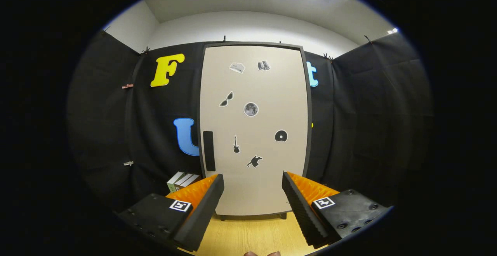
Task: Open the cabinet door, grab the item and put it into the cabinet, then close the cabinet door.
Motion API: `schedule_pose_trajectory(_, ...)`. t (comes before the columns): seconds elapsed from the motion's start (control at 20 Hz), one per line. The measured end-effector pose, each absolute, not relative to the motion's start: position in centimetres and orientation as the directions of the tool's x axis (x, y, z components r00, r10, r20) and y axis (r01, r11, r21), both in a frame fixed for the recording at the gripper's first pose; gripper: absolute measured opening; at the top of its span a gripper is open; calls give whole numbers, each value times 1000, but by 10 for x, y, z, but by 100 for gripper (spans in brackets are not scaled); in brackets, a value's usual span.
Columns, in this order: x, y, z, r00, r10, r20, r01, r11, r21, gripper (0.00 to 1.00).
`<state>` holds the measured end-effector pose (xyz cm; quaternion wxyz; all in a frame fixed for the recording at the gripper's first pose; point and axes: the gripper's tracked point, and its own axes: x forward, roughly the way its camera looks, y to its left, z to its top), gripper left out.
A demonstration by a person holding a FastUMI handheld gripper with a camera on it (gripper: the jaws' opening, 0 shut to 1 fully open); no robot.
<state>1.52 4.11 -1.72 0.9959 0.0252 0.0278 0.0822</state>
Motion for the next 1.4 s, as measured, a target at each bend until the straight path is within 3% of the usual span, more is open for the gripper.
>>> schedule_pose_trajectory(1.4,6,48,-21,982,178,-62,-177,984,33,98)
